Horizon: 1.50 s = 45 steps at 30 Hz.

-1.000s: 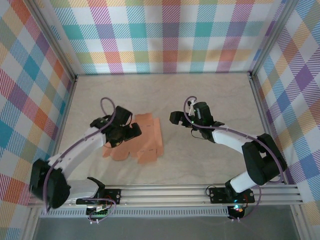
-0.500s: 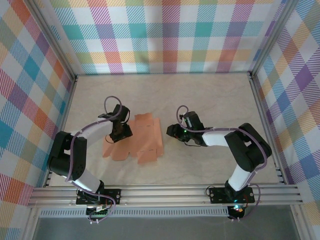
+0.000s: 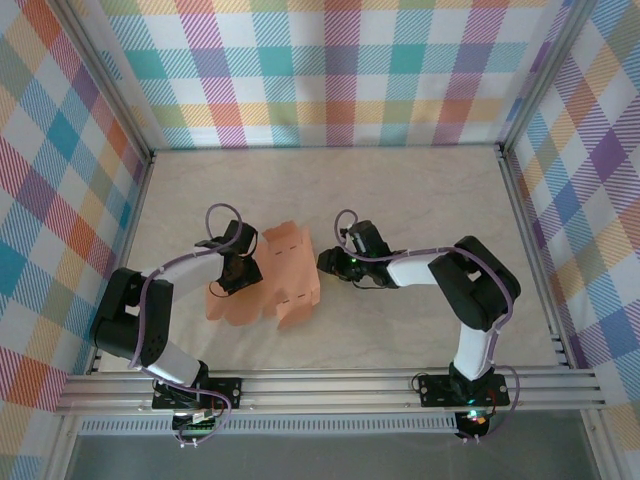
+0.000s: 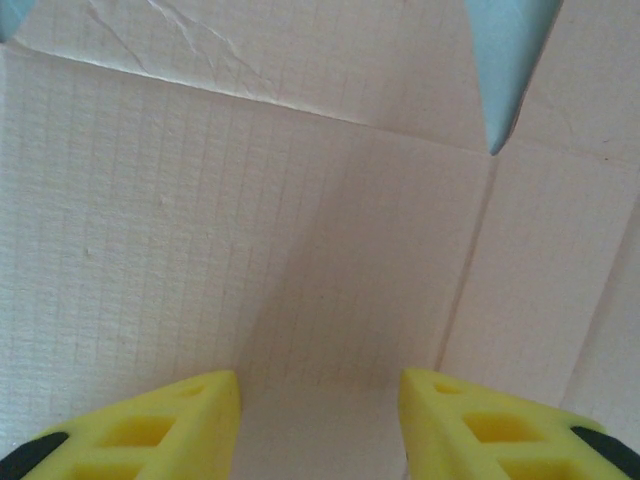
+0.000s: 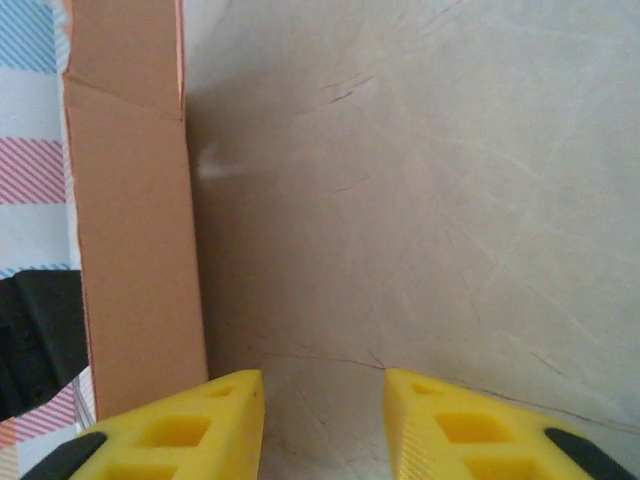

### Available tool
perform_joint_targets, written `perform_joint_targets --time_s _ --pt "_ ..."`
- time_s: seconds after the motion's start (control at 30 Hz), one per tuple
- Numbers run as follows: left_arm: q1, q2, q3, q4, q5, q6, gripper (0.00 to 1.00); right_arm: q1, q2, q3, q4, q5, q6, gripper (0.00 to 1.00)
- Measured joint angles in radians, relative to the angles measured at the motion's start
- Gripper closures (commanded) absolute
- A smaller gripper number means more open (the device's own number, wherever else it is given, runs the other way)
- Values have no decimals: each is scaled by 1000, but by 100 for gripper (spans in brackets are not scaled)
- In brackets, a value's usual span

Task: Fold the paper box

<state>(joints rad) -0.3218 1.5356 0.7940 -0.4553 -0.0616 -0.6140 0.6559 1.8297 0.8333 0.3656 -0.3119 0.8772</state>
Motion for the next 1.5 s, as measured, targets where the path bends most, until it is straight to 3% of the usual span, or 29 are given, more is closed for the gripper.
perform_joint_targets --time_s 0.17,0.33,0.53,0.83,0.9,1.07,1.3,1.5 --pt "0 -2 -2 12 8 -3 54 0 -105 -47 -6 81 -17 44" --pt "0 -2 -3 18 17 -3 54 5 -145 -48 31 101 -28 43" --pt "0 -2 -5 21 19 -3 54 32 -80 -39 47 77 -24 58" --pt "0 -4 -5 25 19 -8 48 34 -38 -4 6 57 -43 100" --pt "-1 -7 -6 29 20 -10 38 34 -38 6 -8 57 -58 100" --pt "-10 -60 -20 40 15 -16 2 39 -43 33 -76 62 -106 100" --pt "0 -347 -52 37 -90 29 0 37 -51 221 -429 103 -329 100" --pt "12 -352 -69 53 -84 34 0 37 -79 329 -723 247 -577 100"
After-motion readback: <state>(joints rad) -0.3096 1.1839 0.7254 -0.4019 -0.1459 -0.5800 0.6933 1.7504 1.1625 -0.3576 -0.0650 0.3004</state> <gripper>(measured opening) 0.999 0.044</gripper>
